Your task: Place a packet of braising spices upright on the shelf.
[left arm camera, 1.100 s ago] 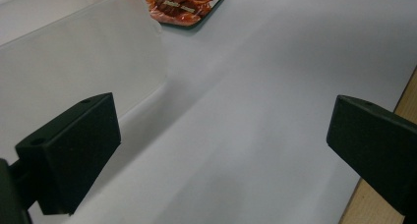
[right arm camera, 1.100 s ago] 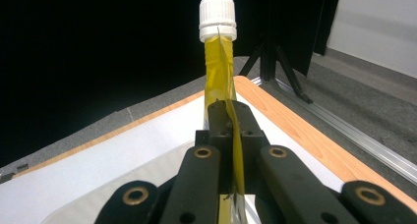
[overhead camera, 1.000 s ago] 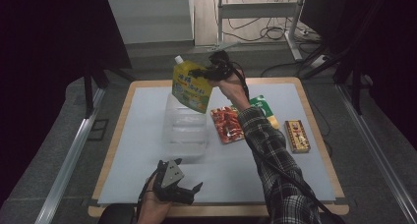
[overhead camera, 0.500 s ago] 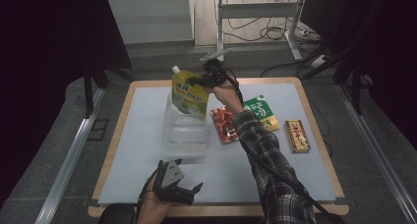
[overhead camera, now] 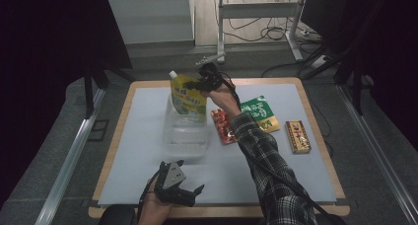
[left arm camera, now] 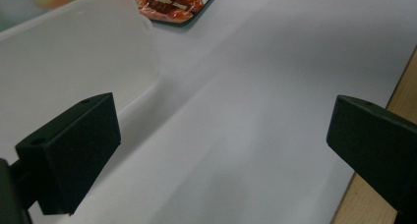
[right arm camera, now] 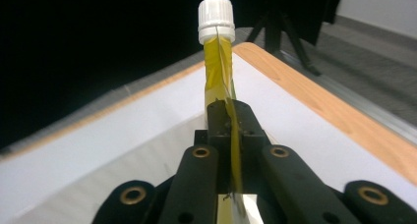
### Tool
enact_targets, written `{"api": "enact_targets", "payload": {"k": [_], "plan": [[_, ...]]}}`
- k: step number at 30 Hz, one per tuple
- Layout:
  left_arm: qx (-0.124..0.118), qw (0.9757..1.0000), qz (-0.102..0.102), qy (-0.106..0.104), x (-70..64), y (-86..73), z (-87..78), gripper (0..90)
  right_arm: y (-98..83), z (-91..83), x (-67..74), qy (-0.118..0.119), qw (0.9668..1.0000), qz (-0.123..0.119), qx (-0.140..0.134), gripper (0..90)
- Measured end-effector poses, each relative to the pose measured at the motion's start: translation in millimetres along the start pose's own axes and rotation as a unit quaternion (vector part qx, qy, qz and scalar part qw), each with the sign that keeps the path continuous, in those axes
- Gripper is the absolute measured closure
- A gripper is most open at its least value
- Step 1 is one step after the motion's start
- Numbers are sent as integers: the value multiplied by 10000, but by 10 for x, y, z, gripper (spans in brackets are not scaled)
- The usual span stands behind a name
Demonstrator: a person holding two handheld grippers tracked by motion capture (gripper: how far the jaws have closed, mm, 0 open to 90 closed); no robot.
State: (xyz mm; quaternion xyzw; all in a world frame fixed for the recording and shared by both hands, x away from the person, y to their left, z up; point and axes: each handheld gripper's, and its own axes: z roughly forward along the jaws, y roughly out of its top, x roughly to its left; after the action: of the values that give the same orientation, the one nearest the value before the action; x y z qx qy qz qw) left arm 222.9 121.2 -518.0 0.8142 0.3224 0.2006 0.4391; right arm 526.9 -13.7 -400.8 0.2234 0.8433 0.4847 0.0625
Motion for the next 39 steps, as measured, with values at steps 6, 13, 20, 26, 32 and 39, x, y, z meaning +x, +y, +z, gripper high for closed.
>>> {"api": "enact_targets", "payload": {"k": [6, 13, 20, 26, 32, 39], "plan": [[7, 10000, 8, -26, -6, 1, 8, 0, 23, -101, -7, -169, 9998, -33, -75, 565], [21, 10000, 27, -41, -15, 0, 15, 0, -14, -177, -5, -231, 9997, 10, 8, 343], [32, 10000, 36, -54, -19, -1, 20, 0, -61, -282, -21, -302, 9995, -78, 59, 219], [38, 10000, 43, -61, -23, 0, 26, 0, -120, -361, -29, -330, 9994, -103, -9, 116], [32, 10000, 36, -72, -27, 0, 27, 0, -171, -444, -42, -313, 9995, -61, 1, 55], [-5, 10000, 29, -59, -22, 0, 19, 0, -256, -528, -20, -350, 9994, -69, 26, 42]]}}
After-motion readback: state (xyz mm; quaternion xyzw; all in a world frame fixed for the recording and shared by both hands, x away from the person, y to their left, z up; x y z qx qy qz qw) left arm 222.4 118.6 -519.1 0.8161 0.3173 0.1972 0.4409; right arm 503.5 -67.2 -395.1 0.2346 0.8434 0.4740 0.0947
